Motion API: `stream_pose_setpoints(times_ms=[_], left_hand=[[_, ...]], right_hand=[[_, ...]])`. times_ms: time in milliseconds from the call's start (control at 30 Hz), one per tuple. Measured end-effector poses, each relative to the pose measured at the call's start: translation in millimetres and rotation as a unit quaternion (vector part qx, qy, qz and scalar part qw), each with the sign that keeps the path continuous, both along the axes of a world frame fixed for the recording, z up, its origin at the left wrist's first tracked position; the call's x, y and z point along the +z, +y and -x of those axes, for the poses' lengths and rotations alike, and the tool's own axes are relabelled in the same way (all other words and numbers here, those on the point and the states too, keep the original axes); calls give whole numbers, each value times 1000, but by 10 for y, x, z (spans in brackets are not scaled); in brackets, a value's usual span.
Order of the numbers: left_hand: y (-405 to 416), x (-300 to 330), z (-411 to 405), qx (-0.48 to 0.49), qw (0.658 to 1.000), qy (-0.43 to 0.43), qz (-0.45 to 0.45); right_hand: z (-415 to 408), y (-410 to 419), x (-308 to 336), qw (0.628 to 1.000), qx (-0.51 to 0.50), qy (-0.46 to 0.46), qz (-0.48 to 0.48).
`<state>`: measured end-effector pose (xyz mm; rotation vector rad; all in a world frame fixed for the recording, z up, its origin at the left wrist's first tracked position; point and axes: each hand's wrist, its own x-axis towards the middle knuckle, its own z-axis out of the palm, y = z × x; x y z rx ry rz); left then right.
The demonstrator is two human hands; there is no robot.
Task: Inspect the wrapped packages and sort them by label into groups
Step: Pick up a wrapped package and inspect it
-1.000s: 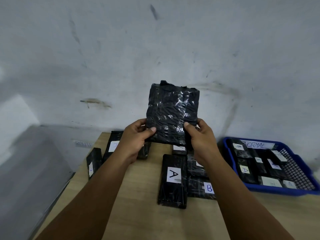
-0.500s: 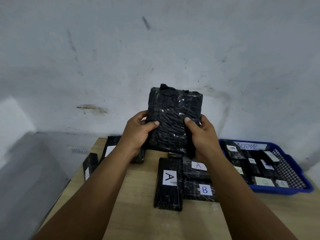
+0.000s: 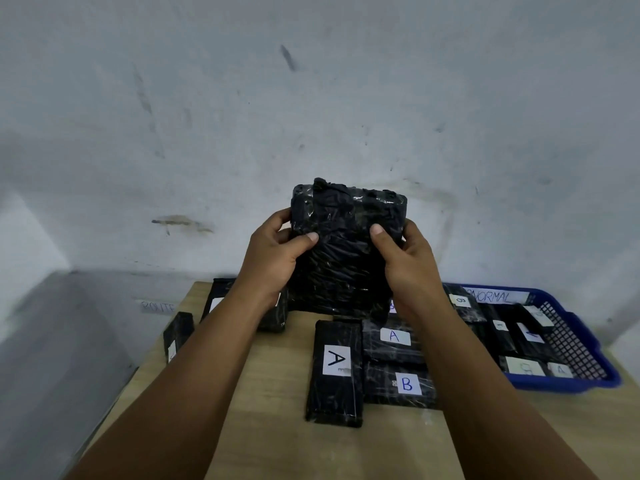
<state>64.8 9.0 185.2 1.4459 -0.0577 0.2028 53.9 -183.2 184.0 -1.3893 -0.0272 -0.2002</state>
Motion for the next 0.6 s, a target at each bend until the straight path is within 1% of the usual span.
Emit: stream_pose_setpoints(times_ms=[100, 200, 267, 333, 433, 500, 600], left_hand=[[-11, 58, 24, 8, 1000, -17, 5], [11, 103, 10, 35, 998, -45, -23], [24, 119, -6, 48, 997, -59, -31], [38, 127, -11, 56, 996, -65, -37], [61, 108, 0, 60, 992, -79, -73], [48, 86, 21, 58, 990, -89, -95], [-19, 76, 73, 71, 982, -109, -134]], right_hand=[[21, -16, 41, 1000, 12, -17, 11], [37, -20, 48, 998, 21, -30, 51], [49, -20, 52, 998, 14, -31, 60], [95, -11, 116, 997, 10, -22, 71], [163, -16, 211, 995, 25, 17, 95], [174, -21, 237, 995, 22, 39, 94], [181, 1, 226, 996, -8, 31, 79]])
